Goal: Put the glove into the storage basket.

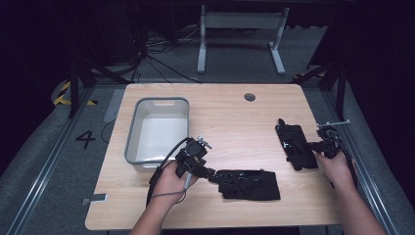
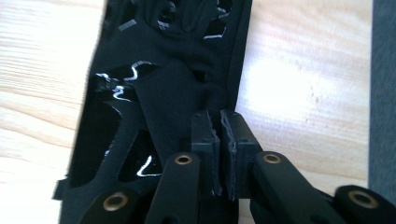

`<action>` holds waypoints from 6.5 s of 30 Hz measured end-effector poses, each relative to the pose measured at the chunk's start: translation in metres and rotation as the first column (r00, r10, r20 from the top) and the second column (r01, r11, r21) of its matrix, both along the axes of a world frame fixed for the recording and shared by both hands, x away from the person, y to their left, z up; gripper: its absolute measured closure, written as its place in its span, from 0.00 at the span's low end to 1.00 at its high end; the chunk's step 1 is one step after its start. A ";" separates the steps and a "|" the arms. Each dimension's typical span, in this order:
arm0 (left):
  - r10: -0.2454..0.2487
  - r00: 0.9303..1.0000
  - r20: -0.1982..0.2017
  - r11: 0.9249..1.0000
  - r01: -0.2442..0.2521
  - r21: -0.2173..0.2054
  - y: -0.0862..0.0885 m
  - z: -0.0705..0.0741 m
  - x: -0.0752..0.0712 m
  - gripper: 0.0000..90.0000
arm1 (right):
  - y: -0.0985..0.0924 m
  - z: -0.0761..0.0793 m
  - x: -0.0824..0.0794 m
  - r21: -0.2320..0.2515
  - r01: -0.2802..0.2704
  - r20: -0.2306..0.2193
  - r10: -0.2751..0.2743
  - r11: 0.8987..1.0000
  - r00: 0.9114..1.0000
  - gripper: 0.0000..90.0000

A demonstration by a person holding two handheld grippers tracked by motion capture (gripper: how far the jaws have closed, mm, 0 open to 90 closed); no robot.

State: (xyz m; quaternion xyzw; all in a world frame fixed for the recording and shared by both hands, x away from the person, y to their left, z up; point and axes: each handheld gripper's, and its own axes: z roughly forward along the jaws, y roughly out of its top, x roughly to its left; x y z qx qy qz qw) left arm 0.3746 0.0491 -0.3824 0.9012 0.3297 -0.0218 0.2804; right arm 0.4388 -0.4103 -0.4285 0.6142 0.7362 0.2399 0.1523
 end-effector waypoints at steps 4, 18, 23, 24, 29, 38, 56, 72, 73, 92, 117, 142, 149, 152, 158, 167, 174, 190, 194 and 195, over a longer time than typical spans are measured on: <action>-0.001 1.000 0.002 1.000 0.001 -0.006 0.000 0.001 0.001 0.54 | 0.003 0.014 -0.007 0.003 -0.030 0.060 0.030 1.000 0.998 0.94; -0.023 1.000 0.011 1.000 0.024 -0.014 -0.008 0.004 0.005 0.54 | 0.040 0.066 -0.049 -0.089 -0.179 0.204 0.193 0.980 0.960 0.95; -0.032 0.999 0.013 0.999 0.032 -0.015 -0.011 0.005 0.007 0.54 | 0.056 0.076 -0.063 -0.100 -0.248 0.226 0.265 0.964 0.938 0.95; -0.033 0.999 0.015 0.999 0.034 -0.015 -0.011 0.005 0.007 0.54 | 0.060 0.079 -0.067 -0.103 -0.267 0.227 0.284 0.958 0.931 0.95; -0.038 0.999 0.013 0.999 0.039 -0.018 -0.013 0.006 0.009 0.55 | 0.080 0.089 -0.082 -0.084 -0.351 0.246 0.361 0.933 0.900 0.95; -0.033 0.999 0.020 0.999 0.033 -0.019 -0.014 0.007 0.010 0.57 | 0.104 0.085 -0.092 -0.130 -0.421 0.218 0.440 0.898 0.871 0.95; -0.034 0.999 0.023 0.999 0.035 -0.021 -0.012 0.008 0.009 0.56 | 0.149 0.067 -0.104 -0.219 -0.524 0.128 0.557 0.823 0.821 0.94; -0.035 0.999 0.019 0.999 0.036 -0.021 -0.011 0.009 0.009 0.56 | 0.183 0.058 -0.123 -0.066 -0.698 0.016 0.700 0.713 0.714 0.83; -0.037 0.999 0.017 0.999 0.038 -0.024 -0.012 0.009 0.009 0.55 | 0.182 0.060 -0.124 -0.054 -0.711 0.039 0.713 0.701 0.700 0.80; -0.055 0.998 -0.007 0.998 0.055 -0.012 -0.017 0.006 0.010 0.55 | 0.141 0.070 -0.107 0.016 -0.527 0.086 0.524 0.850 0.847 0.72; -0.120 0.991 -0.061 0.986 0.126 0.113 -0.044 -0.021 0.012 0.60 | 0.120 0.046 -0.093 0.050 -0.493 -0.123 0.495 0.869 0.860 0.69; -0.129 0.972 -0.198 0.986 0.146 0.075 -0.075 -0.040 0.029 0.65 | 0.119 0.014 -0.107 0.078 -0.504 -0.327 0.499 0.860 0.802 0.63; -0.133 0.971 -0.200 0.985 0.151 0.082 -0.076 -0.041 0.028 0.65 | 0.127 0.002 -0.106 0.057 -0.533 -0.366 0.514 0.844 0.775 0.74; -0.131 0.970 -0.204 0.985 0.151 0.083 -0.076 -0.042 0.028 0.65 | 0.129 0.003 -0.107 0.043 -0.544 -0.368 0.519 0.838 0.771 0.79; -0.126 0.971 -0.203 0.984 0.147 0.095 -0.078 -0.045 0.028 0.68 | 0.132 0.003 -0.109 0.035 -0.562 -0.361 0.535 0.827 0.764 0.85; -0.139 0.983 -0.123 0.976 0.157 0.151 -0.084 -0.039 0.019 0.85 | 0.135 0.003 -0.110 0.017 -0.568 -0.364 0.535 0.823 0.763 0.87; -0.169 0.982 -0.089 0.977 0.179 0.117 -0.082 -0.026 0.014 0.94 | 0.137 0.003 -0.110 0.010 -0.566 -0.361 0.531 0.824 0.767 0.88; -0.189 0.982 -0.007 0.980 0.189 0.064 -0.076 0.001 0.001 0.99 | 0.131 0.027 -0.115 -0.011 -0.540 -0.313 0.511 0.841 0.801 0.92; -0.185 0.983 0.013 0.981 0.184 0.059 -0.072 0.008 -0.002 0.99 | 0.126 0.045 -0.120 -0.021 -0.537 -0.255 0.515 0.843 0.819 0.92; -0.180 0.984 0.015 0.982 0.179 0.053 -0.071 0.009 -0.002 0.99 | 0.126 0.047 -0.120 -0.021 -0.536 -0.247 0.515 0.844 0.821 0.92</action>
